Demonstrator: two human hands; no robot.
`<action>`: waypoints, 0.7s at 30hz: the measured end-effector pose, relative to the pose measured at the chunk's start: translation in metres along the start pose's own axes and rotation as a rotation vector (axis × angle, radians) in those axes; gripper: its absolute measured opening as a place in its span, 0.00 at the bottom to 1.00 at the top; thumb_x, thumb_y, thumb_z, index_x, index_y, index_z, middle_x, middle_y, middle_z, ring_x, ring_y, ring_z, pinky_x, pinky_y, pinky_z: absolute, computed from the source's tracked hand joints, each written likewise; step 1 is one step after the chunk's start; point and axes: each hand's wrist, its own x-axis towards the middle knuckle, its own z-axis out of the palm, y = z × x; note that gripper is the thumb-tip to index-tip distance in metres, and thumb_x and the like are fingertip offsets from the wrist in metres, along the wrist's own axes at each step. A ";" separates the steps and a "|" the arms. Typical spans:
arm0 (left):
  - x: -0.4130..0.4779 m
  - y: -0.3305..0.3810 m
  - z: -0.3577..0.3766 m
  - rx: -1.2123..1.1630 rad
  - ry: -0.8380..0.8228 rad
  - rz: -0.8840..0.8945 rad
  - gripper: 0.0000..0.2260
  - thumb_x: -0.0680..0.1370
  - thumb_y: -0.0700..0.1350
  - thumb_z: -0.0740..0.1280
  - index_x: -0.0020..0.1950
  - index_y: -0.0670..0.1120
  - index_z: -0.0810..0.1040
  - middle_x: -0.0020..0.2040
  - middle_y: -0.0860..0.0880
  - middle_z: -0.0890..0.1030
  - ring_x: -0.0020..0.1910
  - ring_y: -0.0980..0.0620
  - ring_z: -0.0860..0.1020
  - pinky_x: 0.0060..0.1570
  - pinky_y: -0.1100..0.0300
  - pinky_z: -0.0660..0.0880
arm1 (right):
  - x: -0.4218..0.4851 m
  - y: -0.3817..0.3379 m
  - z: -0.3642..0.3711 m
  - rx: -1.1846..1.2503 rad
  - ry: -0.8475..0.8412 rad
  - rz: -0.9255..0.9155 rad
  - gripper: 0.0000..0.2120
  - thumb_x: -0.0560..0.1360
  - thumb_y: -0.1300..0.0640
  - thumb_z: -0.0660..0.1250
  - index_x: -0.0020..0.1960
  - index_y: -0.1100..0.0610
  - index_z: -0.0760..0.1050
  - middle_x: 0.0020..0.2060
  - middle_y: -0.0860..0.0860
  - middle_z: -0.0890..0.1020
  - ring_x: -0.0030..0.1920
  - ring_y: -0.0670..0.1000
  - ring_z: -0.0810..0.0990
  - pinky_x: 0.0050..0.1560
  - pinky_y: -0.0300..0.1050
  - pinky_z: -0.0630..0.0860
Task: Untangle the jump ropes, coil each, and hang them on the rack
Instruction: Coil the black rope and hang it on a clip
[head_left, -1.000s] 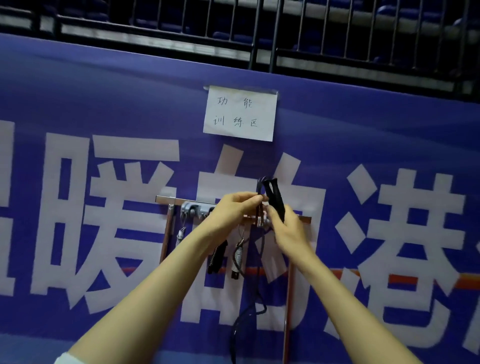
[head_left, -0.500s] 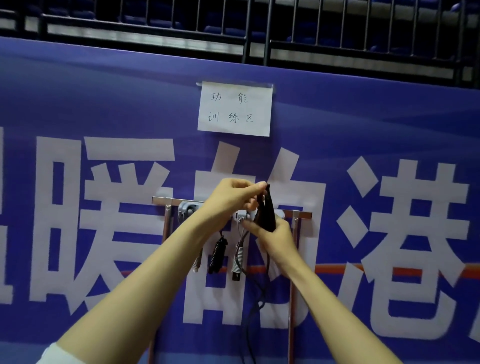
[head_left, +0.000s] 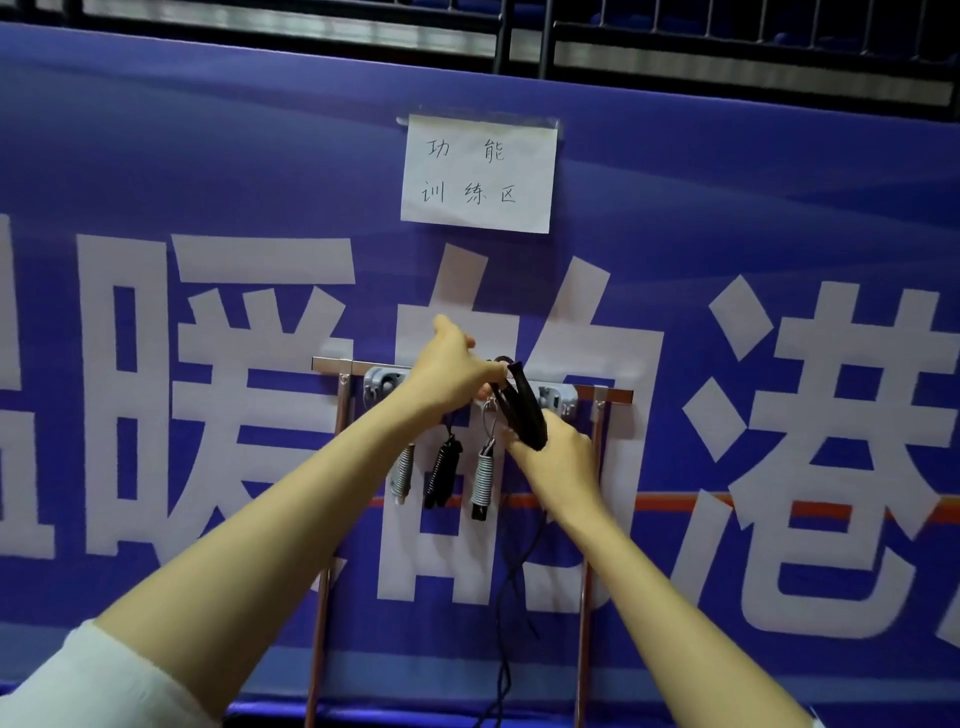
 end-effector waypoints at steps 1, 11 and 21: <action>0.001 0.001 -0.002 0.076 -0.009 0.042 0.16 0.76 0.37 0.69 0.56 0.41 0.62 0.50 0.37 0.79 0.34 0.48 0.76 0.36 0.54 0.78 | 0.000 0.000 0.000 -0.029 -0.025 0.008 0.04 0.76 0.55 0.67 0.51 0.52 0.75 0.36 0.47 0.79 0.35 0.45 0.78 0.33 0.40 0.75; 0.007 0.017 -0.017 0.514 -0.197 0.092 0.12 0.75 0.41 0.68 0.54 0.41 0.69 0.44 0.44 0.77 0.38 0.48 0.73 0.36 0.56 0.69 | -0.022 -0.002 0.004 0.014 -0.221 0.074 0.10 0.78 0.47 0.66 0.55 0.50 0.73 0.40 0.47 0.80 0.39 0.45 0.79 0.33 0.34 0.72; 0.007 -0.006 -0.006 -0.246 -0.128 0.002 0.13 0.76 0.37 0.69 0.50 0.44 0.65 0.36 0.44 0.74 0.28 0.53 0.69 0.30 0.62 0.66 | -0.026 -0.017 0.018 0.377 -0.162 0.231 0.06 0.81 0.54 0.61 0.45 0.51 0.74 0.24 0.45 0.72 0.24 0.45 0.70 0.28 0.43 0.69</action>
